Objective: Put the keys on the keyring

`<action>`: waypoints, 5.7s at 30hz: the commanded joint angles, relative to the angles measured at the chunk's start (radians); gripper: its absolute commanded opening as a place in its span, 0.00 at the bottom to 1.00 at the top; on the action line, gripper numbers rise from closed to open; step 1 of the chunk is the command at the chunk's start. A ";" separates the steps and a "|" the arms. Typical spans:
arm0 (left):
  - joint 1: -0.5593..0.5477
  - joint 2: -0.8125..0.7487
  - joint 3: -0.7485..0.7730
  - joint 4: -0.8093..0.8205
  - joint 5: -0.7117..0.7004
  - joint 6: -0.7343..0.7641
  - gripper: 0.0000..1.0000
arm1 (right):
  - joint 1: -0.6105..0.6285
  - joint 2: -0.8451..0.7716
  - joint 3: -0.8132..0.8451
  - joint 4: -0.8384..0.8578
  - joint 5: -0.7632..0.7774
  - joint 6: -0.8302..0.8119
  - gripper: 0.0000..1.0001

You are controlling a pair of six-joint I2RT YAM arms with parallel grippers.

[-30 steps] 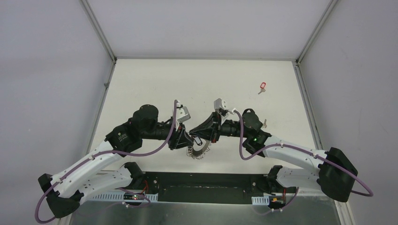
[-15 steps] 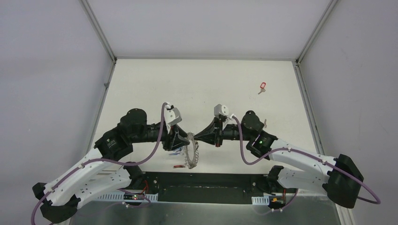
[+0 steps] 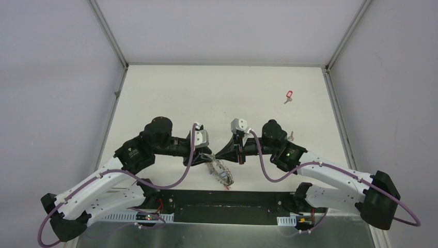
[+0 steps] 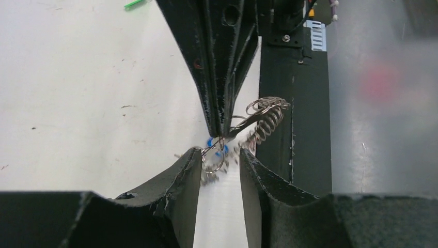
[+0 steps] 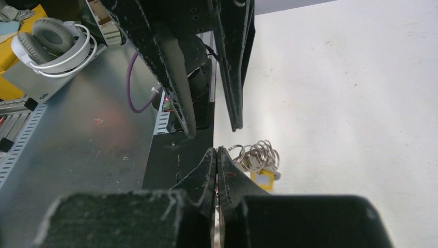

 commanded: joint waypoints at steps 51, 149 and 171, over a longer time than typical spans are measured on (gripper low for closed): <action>-0.016 -0.146 -0.388 0.917 -0.052 -0.342 0.00 | -0.182 -0.132 -0.018 0.210 -0.224 0.184 0.45; -0.060 0.174 0.018 0.211 0.018 -0.103 0.34 | -0.159 0.071 0.347 -0.644 -0.146 -0.130 0.00; -0.074 0.203 0.006 0.277 -0.038 -0.160 0.24 | -0.158 0.062 0.326 -0.585 -0.168 -0.109 0.00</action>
